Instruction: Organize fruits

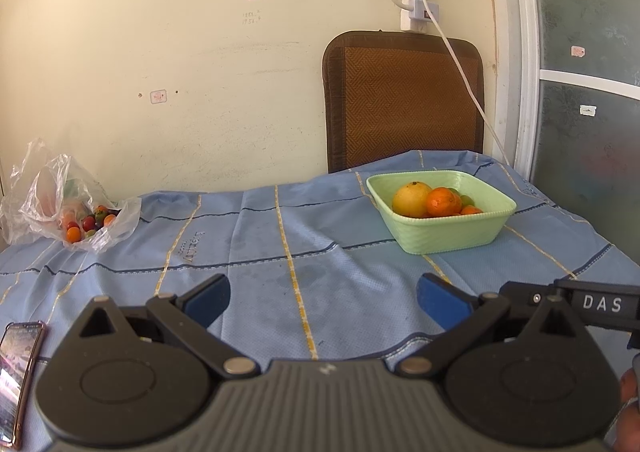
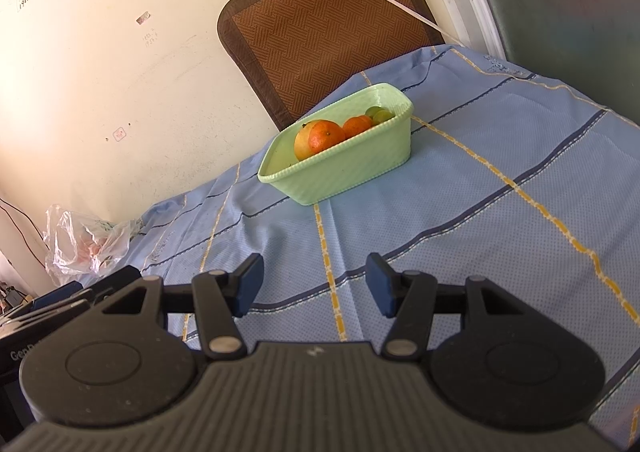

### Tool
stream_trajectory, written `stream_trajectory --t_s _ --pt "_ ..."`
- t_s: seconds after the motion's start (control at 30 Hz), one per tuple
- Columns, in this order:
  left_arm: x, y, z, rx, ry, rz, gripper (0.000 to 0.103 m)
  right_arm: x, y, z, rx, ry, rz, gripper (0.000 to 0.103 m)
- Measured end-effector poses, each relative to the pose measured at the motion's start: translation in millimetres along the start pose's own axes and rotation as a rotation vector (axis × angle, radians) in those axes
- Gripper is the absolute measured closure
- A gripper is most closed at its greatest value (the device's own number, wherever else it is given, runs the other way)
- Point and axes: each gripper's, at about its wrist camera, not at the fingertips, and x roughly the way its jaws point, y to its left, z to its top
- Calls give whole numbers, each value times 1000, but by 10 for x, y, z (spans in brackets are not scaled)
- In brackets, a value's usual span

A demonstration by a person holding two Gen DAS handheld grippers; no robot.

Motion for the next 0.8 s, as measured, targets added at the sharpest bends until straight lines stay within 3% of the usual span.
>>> stream_trajectory --t_s 0.8 --pt "1 9 7 -9 -1 -1 0 -2 51 18 -7 -2 2 44"
